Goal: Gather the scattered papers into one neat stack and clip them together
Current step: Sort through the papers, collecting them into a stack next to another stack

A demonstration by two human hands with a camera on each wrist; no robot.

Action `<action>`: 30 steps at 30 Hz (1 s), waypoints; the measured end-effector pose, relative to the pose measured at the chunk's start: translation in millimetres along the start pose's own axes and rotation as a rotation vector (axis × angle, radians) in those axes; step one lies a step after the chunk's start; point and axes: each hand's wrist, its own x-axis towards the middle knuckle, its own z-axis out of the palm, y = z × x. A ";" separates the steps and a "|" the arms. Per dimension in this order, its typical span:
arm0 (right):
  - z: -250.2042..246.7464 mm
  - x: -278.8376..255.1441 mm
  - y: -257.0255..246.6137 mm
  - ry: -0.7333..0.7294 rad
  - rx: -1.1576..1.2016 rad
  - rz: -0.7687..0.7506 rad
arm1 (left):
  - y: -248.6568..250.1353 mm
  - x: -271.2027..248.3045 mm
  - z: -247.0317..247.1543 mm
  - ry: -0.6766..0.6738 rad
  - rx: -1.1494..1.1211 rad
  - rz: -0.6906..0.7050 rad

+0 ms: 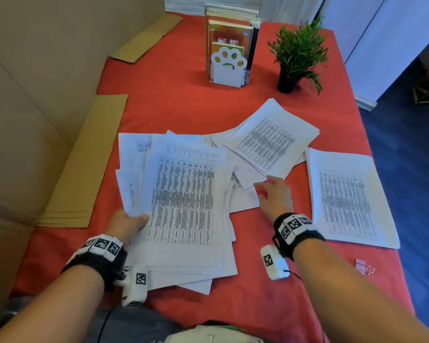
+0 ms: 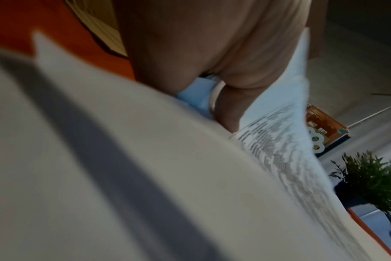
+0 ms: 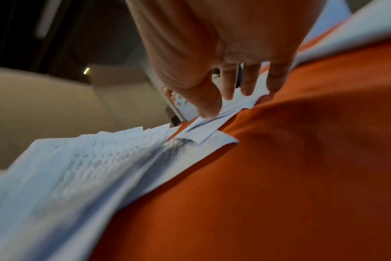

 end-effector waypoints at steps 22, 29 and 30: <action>-20.8 23.7 -49.5 -0.209 0.242 -0.179 | -3.1 -22.4 9.5 -0.126 -0.225 -0.122; -3.4 -48.7 -45.3 -0.579 0.033 -0.455 | 19.2 -21.2 20.4 -0.184 -0.294 -0.243; -2.7 -55.4 -42.1 -0.605 0.005 -0.479 | 26.4 -29.6 23.6 -0.167 -0.218 -0.221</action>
